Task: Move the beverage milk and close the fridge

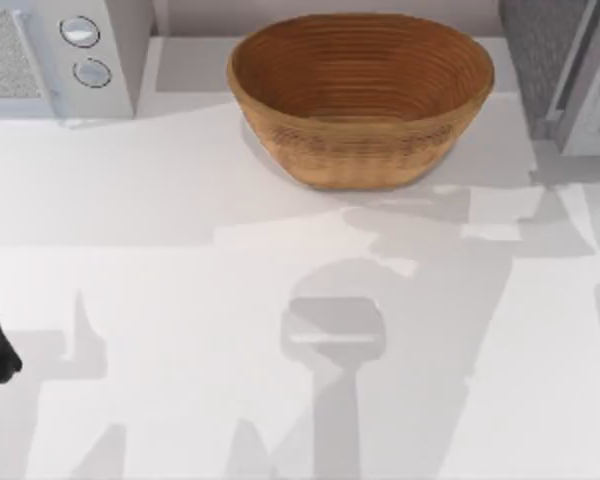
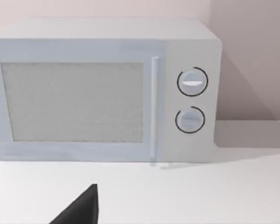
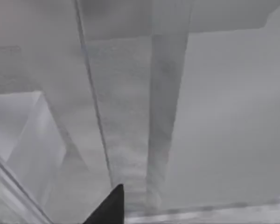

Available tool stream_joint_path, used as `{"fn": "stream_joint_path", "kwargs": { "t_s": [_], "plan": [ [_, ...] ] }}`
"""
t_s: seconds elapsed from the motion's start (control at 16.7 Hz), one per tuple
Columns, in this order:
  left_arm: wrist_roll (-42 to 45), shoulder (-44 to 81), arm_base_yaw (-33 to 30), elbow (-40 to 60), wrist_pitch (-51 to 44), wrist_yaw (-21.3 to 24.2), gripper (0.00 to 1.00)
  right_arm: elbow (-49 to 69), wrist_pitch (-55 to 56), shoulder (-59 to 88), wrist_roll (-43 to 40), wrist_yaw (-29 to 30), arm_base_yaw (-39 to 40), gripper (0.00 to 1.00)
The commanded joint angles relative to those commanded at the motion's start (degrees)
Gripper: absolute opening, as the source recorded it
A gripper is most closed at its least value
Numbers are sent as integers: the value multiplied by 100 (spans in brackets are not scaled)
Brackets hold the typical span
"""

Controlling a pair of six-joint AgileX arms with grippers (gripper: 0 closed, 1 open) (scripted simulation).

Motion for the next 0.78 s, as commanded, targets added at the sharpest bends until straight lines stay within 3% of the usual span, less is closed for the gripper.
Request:
{"fn": "stream_joint_path", "kwargs": {
  "t_s": [0.54,0.78],
  "plan": [
    [0,0,0,0,0,0,100,2056,-346,1543,21,31,10,100],
    [0,0,0,0,0,0,100,2362,-451,1831,15,57,7,100]
  ]
}}
